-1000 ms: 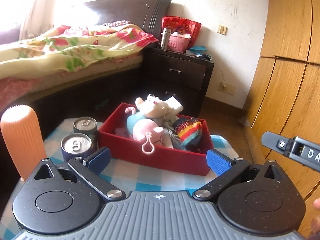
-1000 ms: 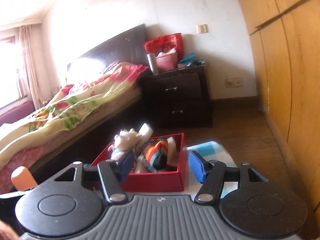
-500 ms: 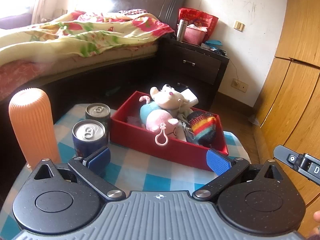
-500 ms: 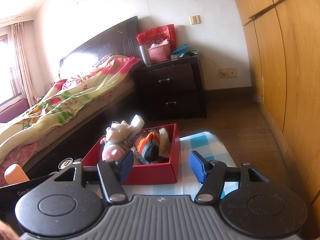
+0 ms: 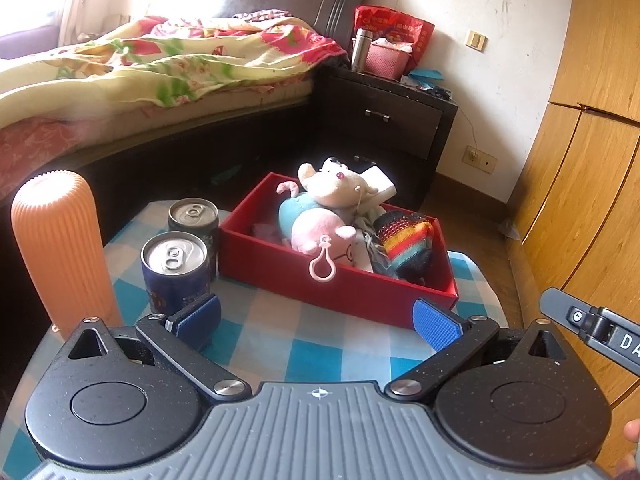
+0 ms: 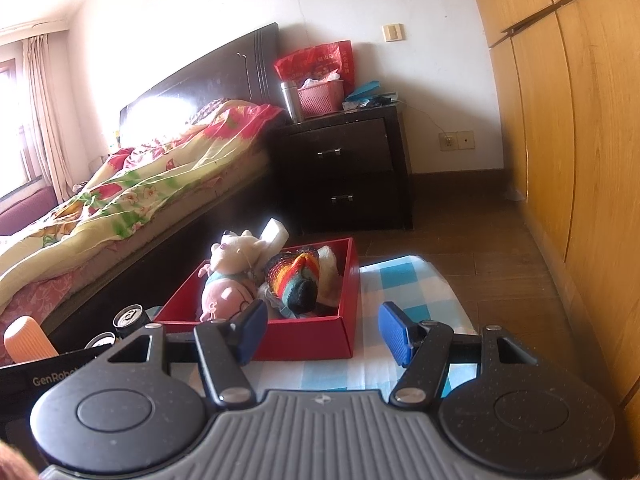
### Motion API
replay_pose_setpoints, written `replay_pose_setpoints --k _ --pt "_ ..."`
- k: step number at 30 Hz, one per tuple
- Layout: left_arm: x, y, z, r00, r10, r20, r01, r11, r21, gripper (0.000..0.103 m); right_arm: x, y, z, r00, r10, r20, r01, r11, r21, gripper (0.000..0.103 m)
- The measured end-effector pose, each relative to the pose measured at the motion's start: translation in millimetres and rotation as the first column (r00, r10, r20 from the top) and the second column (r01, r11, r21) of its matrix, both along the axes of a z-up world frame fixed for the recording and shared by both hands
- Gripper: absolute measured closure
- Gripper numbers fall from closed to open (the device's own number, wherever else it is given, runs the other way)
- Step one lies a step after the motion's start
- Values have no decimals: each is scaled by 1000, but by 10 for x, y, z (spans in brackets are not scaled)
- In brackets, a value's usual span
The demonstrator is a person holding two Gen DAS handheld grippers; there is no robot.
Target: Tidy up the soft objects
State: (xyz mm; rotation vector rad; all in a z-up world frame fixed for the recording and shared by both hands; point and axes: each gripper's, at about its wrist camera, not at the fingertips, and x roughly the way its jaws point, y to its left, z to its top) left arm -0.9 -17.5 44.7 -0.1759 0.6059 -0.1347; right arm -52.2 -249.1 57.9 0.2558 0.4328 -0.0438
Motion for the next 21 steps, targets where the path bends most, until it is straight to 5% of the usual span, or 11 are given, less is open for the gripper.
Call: replay_pose_setpoints --k 21 --pt "-18 -49 18 999 -44 18 43 999 16 5 33 36 -38 1000 11 -20 -11 1000 -12 63"
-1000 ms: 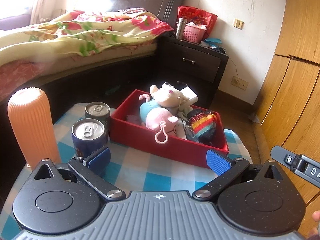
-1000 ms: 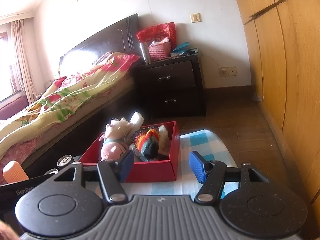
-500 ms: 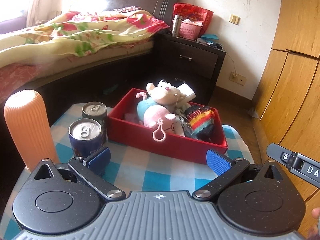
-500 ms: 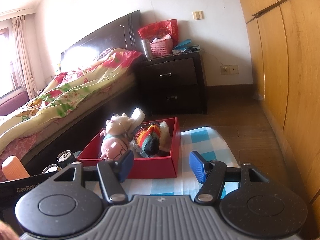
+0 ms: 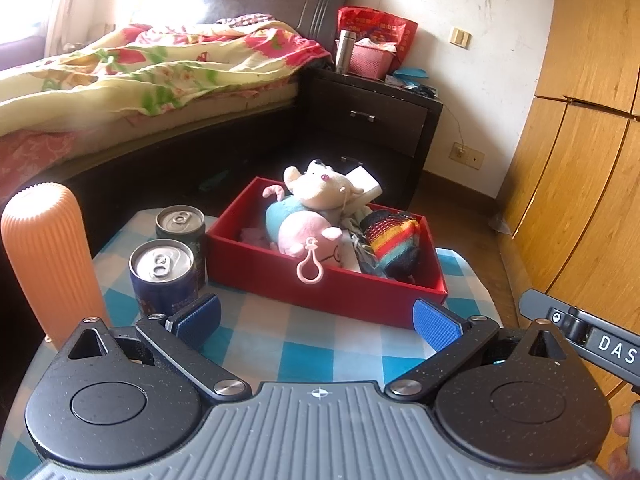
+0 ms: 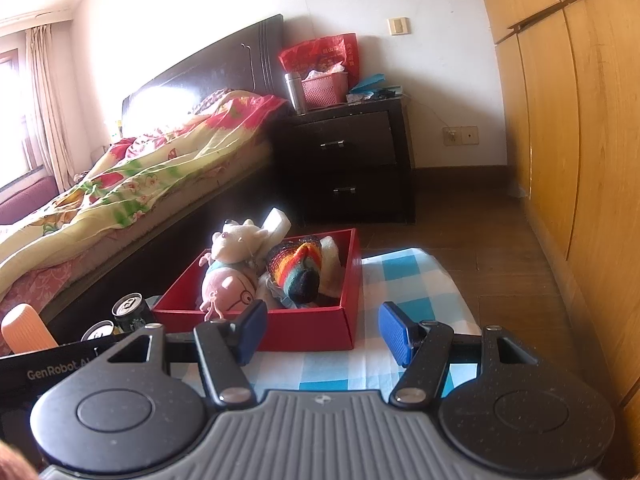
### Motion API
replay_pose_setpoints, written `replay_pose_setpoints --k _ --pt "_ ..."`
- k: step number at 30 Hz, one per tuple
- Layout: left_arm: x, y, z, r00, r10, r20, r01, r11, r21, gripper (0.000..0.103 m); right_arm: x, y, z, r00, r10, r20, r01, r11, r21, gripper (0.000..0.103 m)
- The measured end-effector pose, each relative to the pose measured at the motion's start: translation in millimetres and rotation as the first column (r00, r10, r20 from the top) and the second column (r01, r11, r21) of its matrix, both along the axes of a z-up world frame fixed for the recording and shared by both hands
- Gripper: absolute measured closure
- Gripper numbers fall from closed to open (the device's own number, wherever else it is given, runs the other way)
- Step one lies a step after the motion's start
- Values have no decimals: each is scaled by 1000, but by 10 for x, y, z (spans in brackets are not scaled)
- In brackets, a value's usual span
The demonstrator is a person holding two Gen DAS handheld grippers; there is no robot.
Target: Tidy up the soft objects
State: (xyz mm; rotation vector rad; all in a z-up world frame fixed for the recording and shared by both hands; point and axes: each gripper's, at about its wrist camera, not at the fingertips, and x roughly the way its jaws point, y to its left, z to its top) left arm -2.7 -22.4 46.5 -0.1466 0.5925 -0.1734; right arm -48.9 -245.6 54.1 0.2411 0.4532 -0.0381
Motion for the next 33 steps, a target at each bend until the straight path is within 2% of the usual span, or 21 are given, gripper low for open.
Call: replay_pose_setpoints --k 7,16,23,27,30,33 --pt "17 12 9 1000 -11 -19 10 1000 -16 5 -3 2 -4 1000 2 -1 -2 1000 0 63" --pt "-36 53 71 994 -102 32 105 988 -117 5 -16 2 2 1000 7 -1 -7 1000 1 63" --pt "-105 -56 210 982 -176 75 180 982 -54 5 -23 -1 4 1000 9 0 -9 1000 3 63" --pt "-96 -85 211 985 -152 81 154 988 -19 5 -33 6 5 1000 10 0 -10 1000 2 63" --pt "-91 -56 210 984 -154 94 157 987 -24 5 -27 9 3 1000 10 -3 -10 1000 3 63" --pt "-69 -61 213 986 -149 74 152 988 -26 5 -20 15 3 1000 13 -3 -13 1000 2 63"
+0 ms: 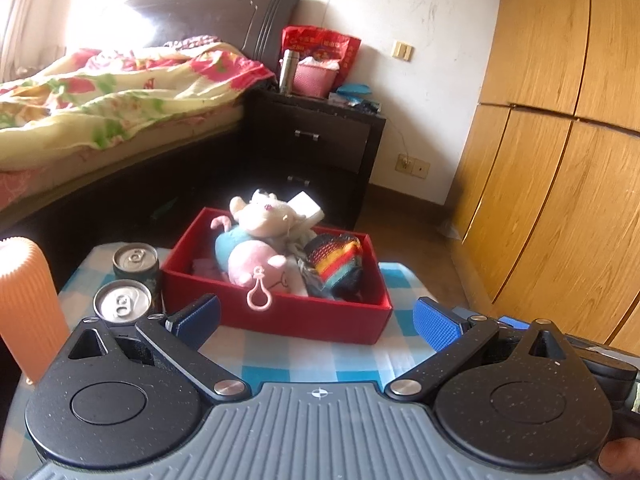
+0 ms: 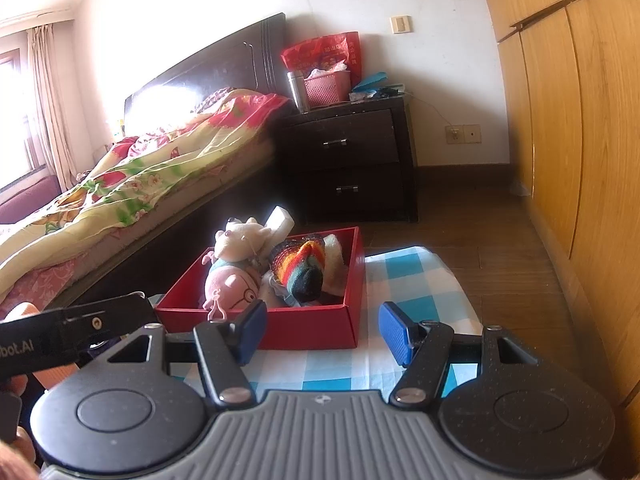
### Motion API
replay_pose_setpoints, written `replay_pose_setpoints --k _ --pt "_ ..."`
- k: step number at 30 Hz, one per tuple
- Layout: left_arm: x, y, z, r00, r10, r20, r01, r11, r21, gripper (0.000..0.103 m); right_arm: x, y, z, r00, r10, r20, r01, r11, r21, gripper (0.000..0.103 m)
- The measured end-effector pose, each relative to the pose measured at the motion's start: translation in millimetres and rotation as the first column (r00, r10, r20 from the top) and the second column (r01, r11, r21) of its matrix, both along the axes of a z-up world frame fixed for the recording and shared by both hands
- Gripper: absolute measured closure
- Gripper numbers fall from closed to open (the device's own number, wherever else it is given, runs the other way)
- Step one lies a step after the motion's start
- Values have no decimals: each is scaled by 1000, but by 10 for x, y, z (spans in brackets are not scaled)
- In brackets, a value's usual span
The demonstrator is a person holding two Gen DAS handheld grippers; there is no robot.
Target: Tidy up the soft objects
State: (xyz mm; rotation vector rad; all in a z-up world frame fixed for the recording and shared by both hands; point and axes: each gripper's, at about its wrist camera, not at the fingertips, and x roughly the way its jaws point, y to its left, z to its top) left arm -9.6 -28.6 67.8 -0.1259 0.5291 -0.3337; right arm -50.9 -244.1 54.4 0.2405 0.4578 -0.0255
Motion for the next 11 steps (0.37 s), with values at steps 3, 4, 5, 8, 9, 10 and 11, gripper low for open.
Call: replay_pose_setpoints --k 3,4,5,8,9,10,11 --pt "-57 -34 3 999 5 44 -7 999 43 5 9 11 -8 1000 3 -2 -3 1000 -3 63" --pt "-67 -54 2 999 5 51 -9 998 60 5 11 12 -10 1000 3 -3 -3 1000 -3 63" --pt "-70 -63 0 999 4 49 -8 998 64 5 13 10 -8 1000 2 -3 -2 1000 -3 63" --pt "-60 -52 -15 999 3 35 -5 998 56 5 12 10 -8 1000 1 -2 -1 1000 -2 63" --pt "-50 -47 -19 999 6 31 -8 998 56 5 12 13 -10 1000 2 -2 -2 1000 -3 63" --pt "-42 -41 -27 1000 12 29 -14 998 56 5 12 13 -13 1000 1 -2 -1 1000 -3 63" --pt "-32 -35 -33 1000 16 25 -17 998 56 5 14 13 -14 1000 0 -3 0 1000 -2 63"
